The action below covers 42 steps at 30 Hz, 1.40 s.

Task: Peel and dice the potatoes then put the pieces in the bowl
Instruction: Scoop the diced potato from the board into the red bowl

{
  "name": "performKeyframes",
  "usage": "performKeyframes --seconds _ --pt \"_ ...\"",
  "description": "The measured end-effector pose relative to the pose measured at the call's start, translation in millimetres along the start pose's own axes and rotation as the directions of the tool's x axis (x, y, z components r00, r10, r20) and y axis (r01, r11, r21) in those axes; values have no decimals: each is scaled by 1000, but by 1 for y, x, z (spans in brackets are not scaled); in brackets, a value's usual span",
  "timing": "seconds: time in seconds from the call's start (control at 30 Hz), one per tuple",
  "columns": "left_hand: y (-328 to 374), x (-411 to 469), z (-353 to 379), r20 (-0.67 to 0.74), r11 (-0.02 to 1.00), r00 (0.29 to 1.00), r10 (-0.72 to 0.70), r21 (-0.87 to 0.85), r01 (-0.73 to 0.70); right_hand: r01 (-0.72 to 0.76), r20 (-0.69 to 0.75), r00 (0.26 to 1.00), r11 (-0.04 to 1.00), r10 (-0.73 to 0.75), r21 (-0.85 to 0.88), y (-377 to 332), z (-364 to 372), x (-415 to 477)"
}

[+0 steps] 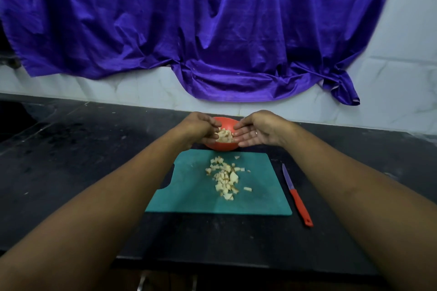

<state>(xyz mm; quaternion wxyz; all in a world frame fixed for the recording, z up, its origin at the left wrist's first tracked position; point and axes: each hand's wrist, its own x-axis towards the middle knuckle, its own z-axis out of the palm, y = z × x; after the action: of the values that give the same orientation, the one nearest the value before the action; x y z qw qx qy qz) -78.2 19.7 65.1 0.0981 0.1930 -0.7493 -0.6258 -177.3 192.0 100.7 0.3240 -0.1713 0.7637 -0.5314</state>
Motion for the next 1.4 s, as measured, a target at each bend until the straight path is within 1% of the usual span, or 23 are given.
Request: performKeyframes --seconds 0.1,0.2,0.23,0.3,0.4,0.53,0.67,0.7,0.73,0.8,0.83,0.9,0.97,1.03,1.1,1.13,1.17,1.2,1.27,1.33,1.4 --pt "-6 -12 6 62 1000 998 -13 -1 13 16 43 999 968 -5 -251 15 3 -15" --pt "-16 -25 11 157 995 988 -1 94 -14 40 88 996 890 0 -454 29 11 -24" --pt "-19 -29 12 171 991 985 1 134 -25 55 87 996 864 -12 -501 32 12 -27" --pt "-26 -34 12 178 984 984 -4 178 -28 86 75 996 841 -54 -534 35 14 -31" --pt "-34 -43 10 163 982 986 -18 190 -14 103 74 994 866 -76 -489 42 9 -36" --pt "-44 -50 11 102 976 995 5 218 -28 123 73 992 950 -106 -287 53 5 -34" --pt "-50 -48 12 45 972 998 32 230 -42 134 12 991 981 -134 -143 58 4 -28" --pt "-51 -46 12 31 970 999 40 239 -46 139 -7 990 982 -141 -124 59 4 -25" --pt "-52 -44 12 17 966 999 51 253 -53 146 -40 987 976 -154 -159 61 3 -22" --pt "-55 -39 13 -10 947 997 70 314 -63 124 -127 975 916 -185 -381 64 1 -16" --pt "-58 -34 13 -21 925 997 76 375 -63 94 -157 968 859 -198 -503 66 1 -12" --pt "-61 -25 14 -22 839 996 83 542 -58 34 -164 967 733 -196 -679 73 2 -4" --pt "-63 -18 16 32 720 997 75 690 -76 12 -129 974 612 -185 -790 78 8 1" --pt "-64 -15 19 98 616 993 66 779 -118 44 -66 978 506 -197 -861 81 18 5" --pt "-68 -10 22 141 561 987 83 812 -163 102 6 975 428 -221 -898 83 27 7" --pt "-68 -11 23 158 559 983 92 809 -182 131 34 971 409 -235 -903 83 32 8" --pt "-68 -11 23 176 575 980 96 794 -199 154 54 968 410 -246 -899 83 34 8" --pt "-66 -14 23 192 613 976 97 761 -211 177 69 966 440 -250 -880 81 35 7" --pt "-64 -20 20 203 733 976 83 651 -198 202 86 971 566 -224 -799 78 34 4" --pt "-65 -27 14 205 845 975 80 505 -176 202 95 977 683 -191 -702 75 29 -1" --pt "-64 -34 10 194 903 975 113 389 -182 200 66 977 750 -205 -631 72 21 -4"
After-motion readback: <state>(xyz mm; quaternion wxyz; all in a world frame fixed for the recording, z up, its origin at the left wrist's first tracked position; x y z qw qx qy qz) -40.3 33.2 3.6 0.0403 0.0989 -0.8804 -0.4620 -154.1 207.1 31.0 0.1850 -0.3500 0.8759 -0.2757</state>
